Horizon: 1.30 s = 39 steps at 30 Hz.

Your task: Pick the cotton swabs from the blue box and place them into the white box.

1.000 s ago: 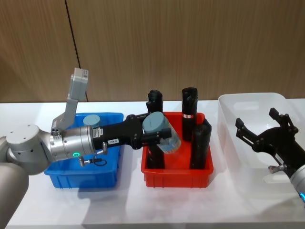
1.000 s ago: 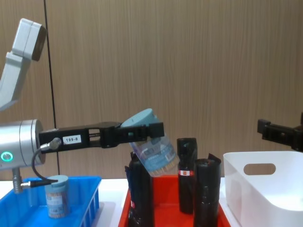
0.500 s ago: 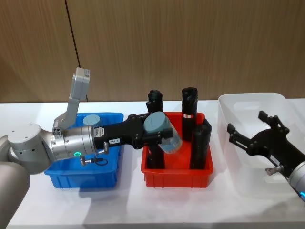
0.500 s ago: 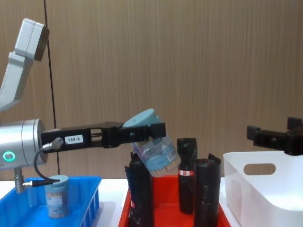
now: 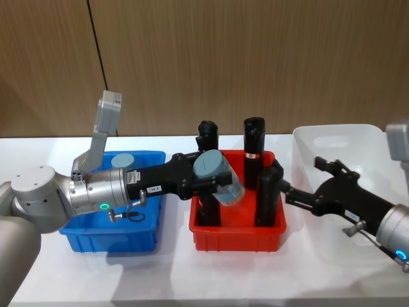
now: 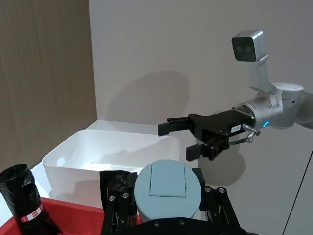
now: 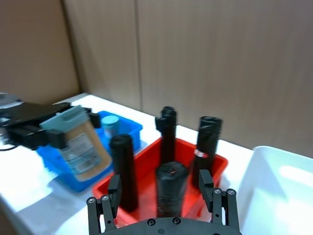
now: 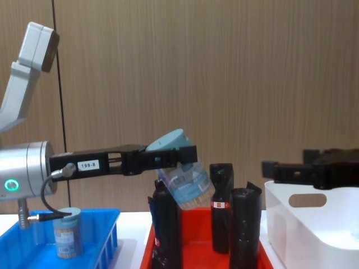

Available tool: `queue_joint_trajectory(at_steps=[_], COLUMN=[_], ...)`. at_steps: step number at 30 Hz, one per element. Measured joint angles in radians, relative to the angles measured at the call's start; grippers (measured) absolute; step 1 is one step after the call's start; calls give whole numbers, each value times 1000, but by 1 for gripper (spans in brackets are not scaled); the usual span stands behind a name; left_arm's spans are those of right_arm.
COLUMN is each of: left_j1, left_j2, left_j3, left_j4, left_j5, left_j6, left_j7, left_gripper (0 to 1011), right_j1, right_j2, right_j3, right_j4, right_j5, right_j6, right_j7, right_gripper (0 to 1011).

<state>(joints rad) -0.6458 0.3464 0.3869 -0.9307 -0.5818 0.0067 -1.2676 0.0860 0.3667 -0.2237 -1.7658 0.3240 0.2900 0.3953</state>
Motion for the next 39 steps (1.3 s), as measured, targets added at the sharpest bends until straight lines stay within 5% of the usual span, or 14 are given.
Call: queue_joint_trajectory(at_steps=[17, 39], left_j1=[-1, -1], left_j2=[0, 0], left_j3=[0, 0], left_j4=[1, 1], left_j5=[0, 0], left_j6=[0, 0], left_j7=[0, 0], left_gripper=[666, 666], right_j1=[140, 245], right_j2=[-28, -66], right_j3=[-39, -97], right_j4=[36, 106], right_j5=[-62, -149], right_j6=[177, 254], right_j7=[220, 363], right_gripper=[1002, 1002])
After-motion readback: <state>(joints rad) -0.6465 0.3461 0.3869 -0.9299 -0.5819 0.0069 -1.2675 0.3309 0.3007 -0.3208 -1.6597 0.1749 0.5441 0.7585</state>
